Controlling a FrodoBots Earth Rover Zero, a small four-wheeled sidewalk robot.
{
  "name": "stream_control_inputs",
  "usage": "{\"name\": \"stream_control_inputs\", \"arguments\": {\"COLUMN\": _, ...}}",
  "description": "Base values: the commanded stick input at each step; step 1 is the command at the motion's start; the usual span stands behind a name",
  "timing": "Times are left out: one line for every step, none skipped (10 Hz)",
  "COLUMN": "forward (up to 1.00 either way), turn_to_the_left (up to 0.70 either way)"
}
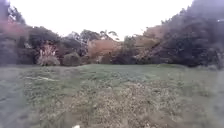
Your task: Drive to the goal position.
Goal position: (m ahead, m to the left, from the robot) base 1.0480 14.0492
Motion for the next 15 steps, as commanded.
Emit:
{"name": "stream_control_inputs", "arguments": {"forward": 1.0, "turn_to_the_left": 0.03}}
{"name": "stream_control_inputs", "arguments": {"forward": 1.0, "turn_to_the_left": 0.03}}
{"name": "stream_control_inputs", "arguments": {"forward": 1.0, "turn_to_the_left": 0.03}}
{"name": "stream_control_inputs", "arguments": {"forward": 1.0, "turn_to_the_left": 0.03}}
{"name": "stream_control_inputs", "arguments": {"forward": 1.0, "turn_to_the_left": 0.03}}
{"name": "stream_control_inputs", "arguments": {"forward": 1.0, "turn_to_the_left": 0.03}}
{"name": "stream_control_inputs", "arguments": {"forward": 1.0, "turn_to_the_left": 0.03}}
{"name": "stream_control_inputs", "arguments": {"forward": 1.0, "turn_to_the_left": 0.03}}
{"name": "stream_control_inputs", "arguments": {"forward": 1.0, "turn_to_the_left": 0.03}}
{"name": "stream_control_inputs", "arguments": {"forward": 1.0, "turn_to_the_left": 0.03}}
{"name": "stream_control_inputs", "arguments": {"forward": 1.0, "turn_to_the_left": 0.04}}
{"name": "stream_control_inputs", "arguments": {"forward": 1.0, "turn_to_the_left": 0.23}}
{"name": "stream_control_inputs", "arguments": {"forward": 1.0, "turn_to_the_left": 0.23}}
{"name": "stream_control_inputs", "arguments": {"forward": 1.0, "turn_to_the_left": 0.23}}
{"name": "stream_control_inputs", "arguments": {"forward": 1.0, "turn_to_the_left": 0.23}}
